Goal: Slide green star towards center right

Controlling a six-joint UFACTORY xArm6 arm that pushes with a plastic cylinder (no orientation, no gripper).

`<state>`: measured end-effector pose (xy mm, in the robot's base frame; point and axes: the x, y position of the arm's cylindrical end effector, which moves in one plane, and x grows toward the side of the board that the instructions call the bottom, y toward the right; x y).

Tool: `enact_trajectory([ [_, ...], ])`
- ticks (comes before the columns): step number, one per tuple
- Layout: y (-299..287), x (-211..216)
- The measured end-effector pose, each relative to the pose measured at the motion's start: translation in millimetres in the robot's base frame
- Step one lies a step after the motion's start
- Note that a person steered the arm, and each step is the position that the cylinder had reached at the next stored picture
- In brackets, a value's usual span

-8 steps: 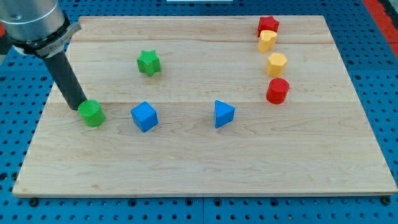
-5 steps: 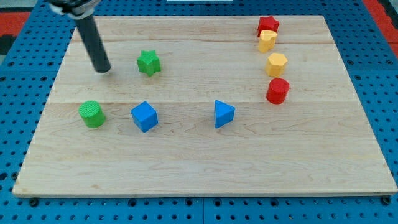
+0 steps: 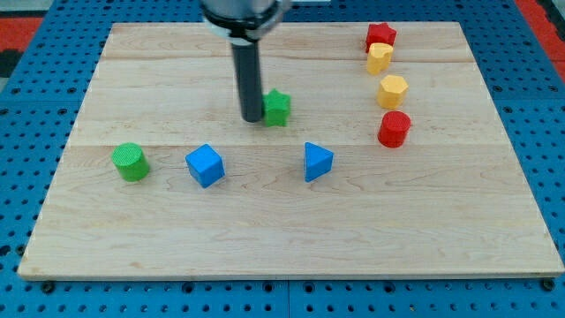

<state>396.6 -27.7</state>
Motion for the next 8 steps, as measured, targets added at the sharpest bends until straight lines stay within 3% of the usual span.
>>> enact_trajectory([
  [2, 15, -49],
  [3, 29, -49],
  [4, 39, -42],
  [7, 92, 54],
  [8, 90, 23],
])
